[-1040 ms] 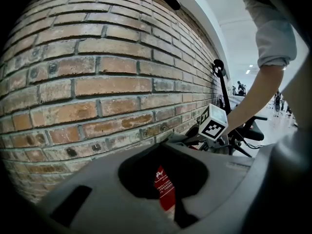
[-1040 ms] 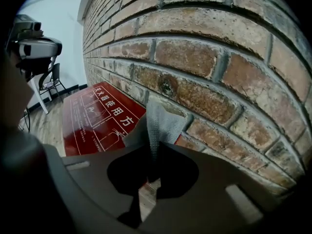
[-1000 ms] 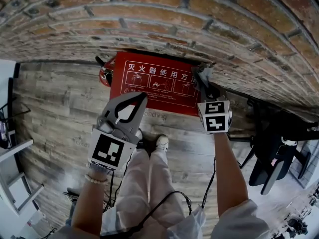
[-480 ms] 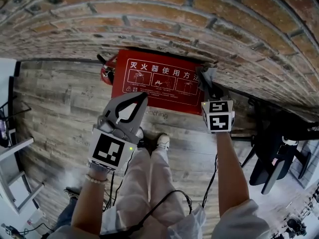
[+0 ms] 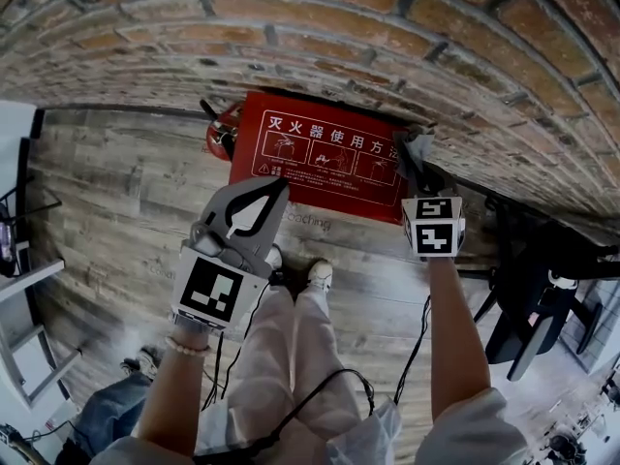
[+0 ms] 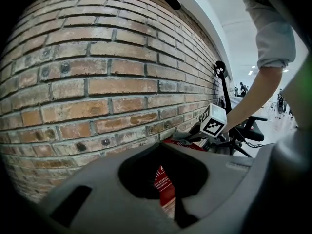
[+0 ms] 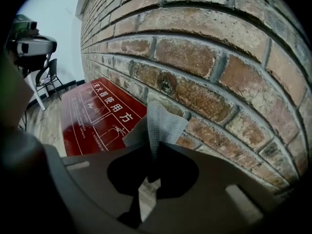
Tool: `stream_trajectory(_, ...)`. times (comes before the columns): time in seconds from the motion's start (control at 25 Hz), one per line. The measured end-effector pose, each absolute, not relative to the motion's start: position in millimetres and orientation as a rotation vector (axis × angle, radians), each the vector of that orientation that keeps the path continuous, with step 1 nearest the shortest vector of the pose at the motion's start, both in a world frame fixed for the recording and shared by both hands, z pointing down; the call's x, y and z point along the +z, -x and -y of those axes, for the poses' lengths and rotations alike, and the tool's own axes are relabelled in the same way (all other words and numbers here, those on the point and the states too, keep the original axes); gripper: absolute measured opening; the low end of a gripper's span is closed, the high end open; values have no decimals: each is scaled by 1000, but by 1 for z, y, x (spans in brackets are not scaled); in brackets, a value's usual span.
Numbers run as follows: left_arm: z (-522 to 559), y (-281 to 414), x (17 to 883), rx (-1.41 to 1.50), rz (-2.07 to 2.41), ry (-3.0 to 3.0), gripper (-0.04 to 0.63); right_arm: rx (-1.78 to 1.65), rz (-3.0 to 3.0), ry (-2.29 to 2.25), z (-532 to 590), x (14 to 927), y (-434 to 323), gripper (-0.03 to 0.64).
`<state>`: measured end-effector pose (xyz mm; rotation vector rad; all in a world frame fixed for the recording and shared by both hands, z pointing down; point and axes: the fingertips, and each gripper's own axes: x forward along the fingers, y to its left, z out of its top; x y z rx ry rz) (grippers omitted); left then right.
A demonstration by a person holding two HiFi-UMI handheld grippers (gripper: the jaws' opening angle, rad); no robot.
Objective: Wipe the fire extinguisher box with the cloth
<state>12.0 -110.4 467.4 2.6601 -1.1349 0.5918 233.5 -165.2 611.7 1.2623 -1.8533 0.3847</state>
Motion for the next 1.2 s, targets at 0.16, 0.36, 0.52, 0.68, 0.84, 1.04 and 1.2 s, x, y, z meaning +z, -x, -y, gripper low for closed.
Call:
stream_trajectory(0.16,108,2,464,590,1160,-2654,-2,361,1866,-1239,163,601,-225,18)
stream_trajectory(0.36,105,23,456,572,1203,-2636,-2,326,1935,-1215,156,577,-196,18)
stream_trajectory(0.52,102,42,452,567,1247,-2619,-2,300,2007,-1179,150,560,-163,18)
stream_trajectory(0.68,97,63,448,563,1287,-2596,-2,271,2081,-1123,144,545,-124,18)
stream_trajectory(0.84,93,85,448,561,1332,-2566,-2,243,2160,-1064,141,532,-81,18)
stream_trajectory(1.04,87,108,447,559,1381,-2527,-2,230,2246,-974,137,522,-28,18)
stream_trajectory(1.2,85,125,448,553,1415,-2502,-2,225,2294,-895,131,522,13,18)
